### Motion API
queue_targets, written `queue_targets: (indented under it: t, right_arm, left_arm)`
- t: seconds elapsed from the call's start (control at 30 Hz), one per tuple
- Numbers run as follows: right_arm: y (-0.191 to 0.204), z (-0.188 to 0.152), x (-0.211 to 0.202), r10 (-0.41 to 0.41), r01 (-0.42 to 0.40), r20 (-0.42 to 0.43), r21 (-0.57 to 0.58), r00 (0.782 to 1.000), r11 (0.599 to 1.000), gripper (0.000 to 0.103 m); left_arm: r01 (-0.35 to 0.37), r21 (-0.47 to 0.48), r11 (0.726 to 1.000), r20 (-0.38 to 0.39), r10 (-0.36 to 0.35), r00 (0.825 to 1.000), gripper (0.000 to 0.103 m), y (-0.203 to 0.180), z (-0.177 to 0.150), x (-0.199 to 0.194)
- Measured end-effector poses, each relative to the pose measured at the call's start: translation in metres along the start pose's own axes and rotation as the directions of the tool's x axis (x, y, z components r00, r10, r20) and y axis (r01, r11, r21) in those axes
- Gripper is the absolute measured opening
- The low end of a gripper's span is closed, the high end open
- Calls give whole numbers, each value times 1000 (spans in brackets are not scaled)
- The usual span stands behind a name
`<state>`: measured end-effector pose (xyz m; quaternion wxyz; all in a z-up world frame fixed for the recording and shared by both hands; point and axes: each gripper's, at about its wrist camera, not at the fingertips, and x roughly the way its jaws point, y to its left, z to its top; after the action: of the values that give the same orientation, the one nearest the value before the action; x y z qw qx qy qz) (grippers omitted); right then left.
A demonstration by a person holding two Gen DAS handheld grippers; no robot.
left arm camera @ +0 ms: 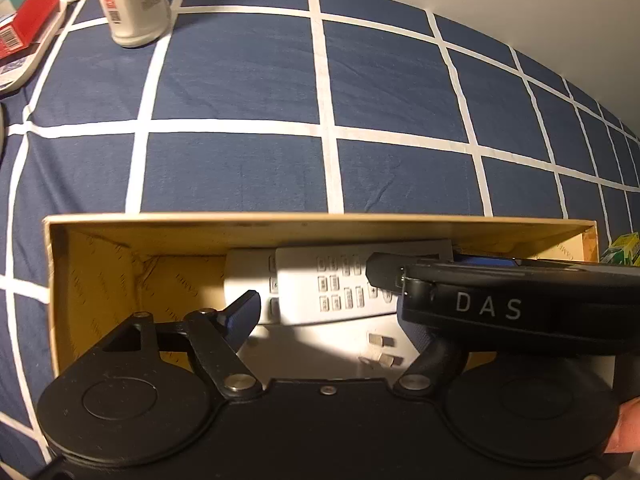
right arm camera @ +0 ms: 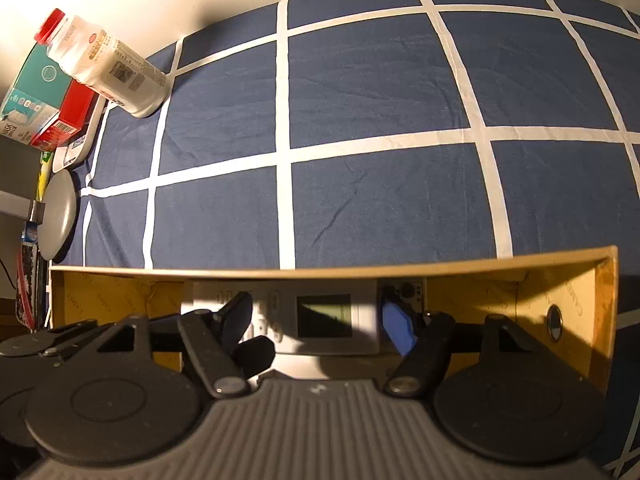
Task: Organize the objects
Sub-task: 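Open both tools to release the AC remote into the box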
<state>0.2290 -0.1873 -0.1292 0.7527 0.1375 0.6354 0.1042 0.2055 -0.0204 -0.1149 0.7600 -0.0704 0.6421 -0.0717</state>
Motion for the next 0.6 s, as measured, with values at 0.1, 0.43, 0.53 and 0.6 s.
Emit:
queue_targets:
  t: [0.1,0.43,0.53,0.6]
  right_arm:
    - [1,-4,-7,1,-1,2,-11,1000,1000,71]
    - [6,-25,-59,-25,31,88,-68,996,997,82]
    - [6,-35,-75,-29,38,111,-76,993,996,85]
    - [6,-42,-86,-28,38,124,-80,992,996,86]
  left_arm:
    - [-6,-11,1000,-1,6,1000,77,-1,-5,-7]
    - [-26,-48,999,80,30,996,93,-12,-32,-55]
    - [-38,-48,998,101,42,994,97,-17,-42,-68]
    - [-46,-48,998,112,51,992,97,-21,-49,-77]
